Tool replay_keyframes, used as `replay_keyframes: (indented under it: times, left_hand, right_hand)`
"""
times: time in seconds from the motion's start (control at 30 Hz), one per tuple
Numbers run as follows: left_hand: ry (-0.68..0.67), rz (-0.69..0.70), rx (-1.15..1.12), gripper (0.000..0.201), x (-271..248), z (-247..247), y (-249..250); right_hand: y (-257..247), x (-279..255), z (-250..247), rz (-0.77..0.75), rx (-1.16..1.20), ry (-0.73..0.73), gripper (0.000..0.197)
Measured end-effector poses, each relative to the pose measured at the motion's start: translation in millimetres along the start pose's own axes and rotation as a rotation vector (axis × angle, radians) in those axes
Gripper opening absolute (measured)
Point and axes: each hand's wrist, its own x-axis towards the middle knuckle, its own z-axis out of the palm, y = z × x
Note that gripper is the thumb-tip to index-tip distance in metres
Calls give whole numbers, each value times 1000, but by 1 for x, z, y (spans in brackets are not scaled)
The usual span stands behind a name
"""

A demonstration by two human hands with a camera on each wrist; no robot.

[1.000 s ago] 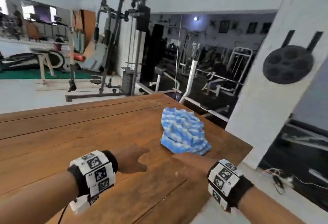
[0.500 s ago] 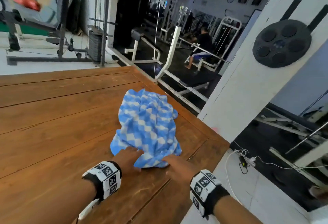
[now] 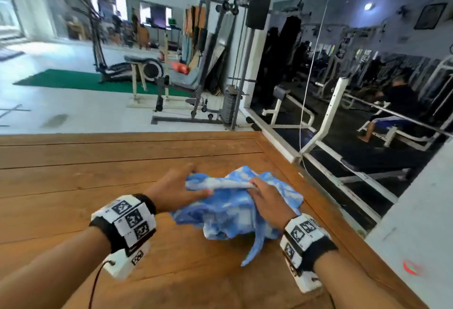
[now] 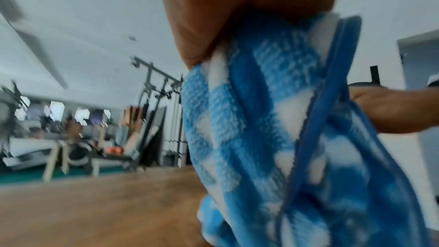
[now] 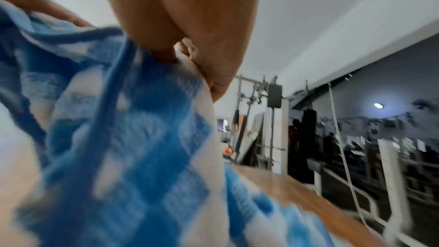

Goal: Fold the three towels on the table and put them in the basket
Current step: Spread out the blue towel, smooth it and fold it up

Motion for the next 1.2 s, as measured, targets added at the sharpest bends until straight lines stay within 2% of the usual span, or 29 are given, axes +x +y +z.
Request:
replay_keyframes:
  times: [0.1,0.17,0.27,0.33,0.4,0.5,0.6,0.63,0.7,0.73,0.77,0.8,0.87,0.9,0.93,0.97,1.0,1.03,1.1,1.13,1.2]
  left_hand:
    - [59,-24,267,66,-22,-44,5]
    - [130,-63,351,63,-38,-68,3]
    - [314,-79,282,51,-58,-102,-4]
    - [414,-57,275,41,-67,-124,-4]
    - [483,-60,308,33,-75,-142,0]
    - [590,-86,286,48,-83,-170,-3]
    - [616,-213,306,55,-94,-201,-27]
    - [599,-286,359,51,-98,-210,-36]
    - [543,-422,460,37,-107,-223,-54]
    - [509,-428,446,42,-111,-227,-63]
    - [471,-368,384,59,-113,-228,-67]
    - [434,-251,263,74,-116,-228,-66]
    - [320,-39,39,85,-119,-218,-51]
    - [255,6,-4,84,-119,-213,-46]
    - [218,52,-13,74,-115,-206,-47]
    - [214,92,3,50,-112,-201,-52]
    - [255,111,16,23,-112,-200,-57]
    - [327,123,-2,9,-115,-204,-63]
    - [482,90,-125,12,-122,-216,-76]
    - [538,70,-180,15,-125,-224,-84]
    - [608,32,-187,14,-130,-234,-98]
  right_hand:
    - [-51,26,-36,-168,0,91,19]
    - [-85,28,-54,-283,-199,33,28]
    - [-114,32,-58,-471,-579,-58,61]
    - [-123,44,-45,-537,-646,-87,56]
    - [-130,59,-35,-470,-601,-19,48]
    - [-143,76,-33,-366,-439,110,34]
    - [-159,86,-38,-322,-218,68,18]
    - [-168,88,-39,-324,-128,49,16]
    - [-193,88,-38,-382,-2,52,27]
    - [-208,87,-34,-417,27,63,34]
    - [-225,87,-27,-454,49,65,36]
    - [-243,84,-19,-498,72,53,35]
    - [-279,81,2,-572,89,-8,29]
    - [-294,79,14,-593,85,-44,24]
    - [-308,77,24,-613,75,-76,21]
    - [-317,75,34,-620,48,-109,18]
    - [-320,75,42,-611,-6,-160,16]
    - [-318,75,48,-577,-90,-221,18]
    - [-301,76,58,-433,-234,-345,24]
    - [-293,75,62,-370,-224,-374,20]
    - [-284,73,70,-298,-118,-313,3]
